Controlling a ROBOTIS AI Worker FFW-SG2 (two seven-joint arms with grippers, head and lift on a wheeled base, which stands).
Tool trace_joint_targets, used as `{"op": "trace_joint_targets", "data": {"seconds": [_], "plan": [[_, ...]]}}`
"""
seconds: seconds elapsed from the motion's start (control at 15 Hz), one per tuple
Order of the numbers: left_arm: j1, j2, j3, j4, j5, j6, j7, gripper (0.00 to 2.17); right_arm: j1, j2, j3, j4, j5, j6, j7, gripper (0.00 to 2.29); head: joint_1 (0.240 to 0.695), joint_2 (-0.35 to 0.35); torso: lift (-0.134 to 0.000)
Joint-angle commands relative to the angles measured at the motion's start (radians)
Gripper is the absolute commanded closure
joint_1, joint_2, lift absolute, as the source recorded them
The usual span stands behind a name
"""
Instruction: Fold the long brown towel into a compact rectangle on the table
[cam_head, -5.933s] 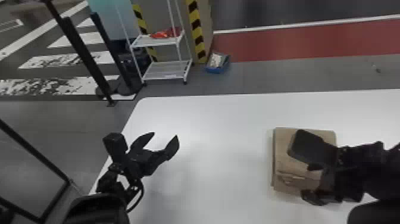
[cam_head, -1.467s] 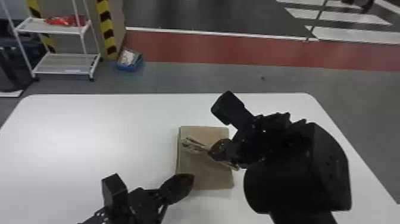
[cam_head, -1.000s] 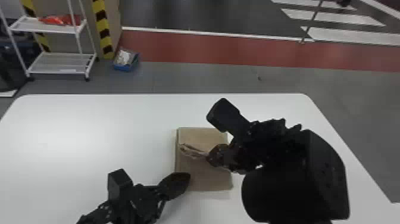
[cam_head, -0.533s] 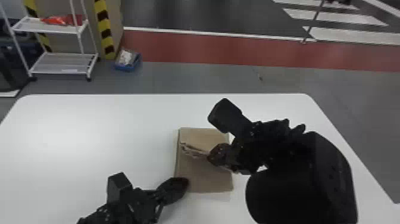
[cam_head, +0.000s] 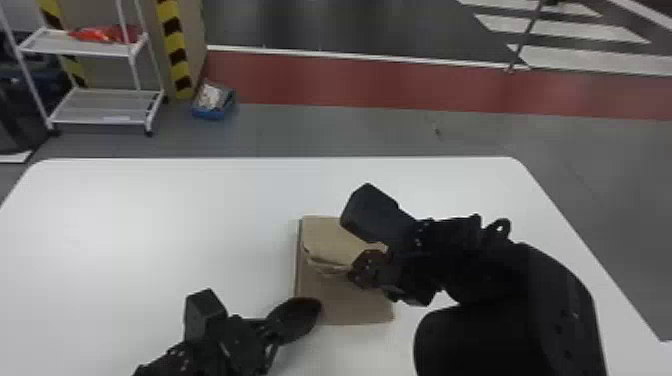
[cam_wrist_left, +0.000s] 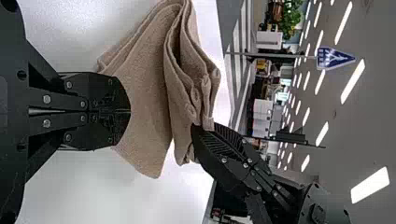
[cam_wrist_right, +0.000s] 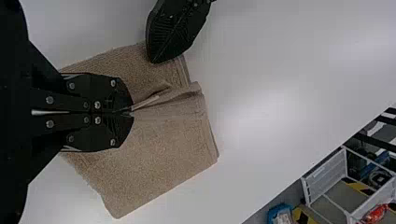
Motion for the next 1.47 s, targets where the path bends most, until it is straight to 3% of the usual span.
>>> {"op": "trace_joint_targets", "data": {"seconds": [0.0,0.27,1.4], "plan": [[-0.005,-0.001,0.000,0.000,-0.004,0.018,0.001,2.07,0.005,-0.014,0.010,0.000,0.011,-0.016,0.008,1.30,0.695,-0.149,-0.124],[-0.019,-0.005,-0.012,0.003,-0.017,0.024,0.004,2.07,0.018,-0.037,0.024,-0.015,0.014,-0.025,0.008,1.30,0.695,-0.156,-0.124],[-0.031,-0.005,-0.017,0.000,-0.017,0.039,0.004,2.07,0.054,-0.053,0.082,-0.017,0.057,-0.068,0.008,1.30,0.695,-0.143,-0.124]]}}
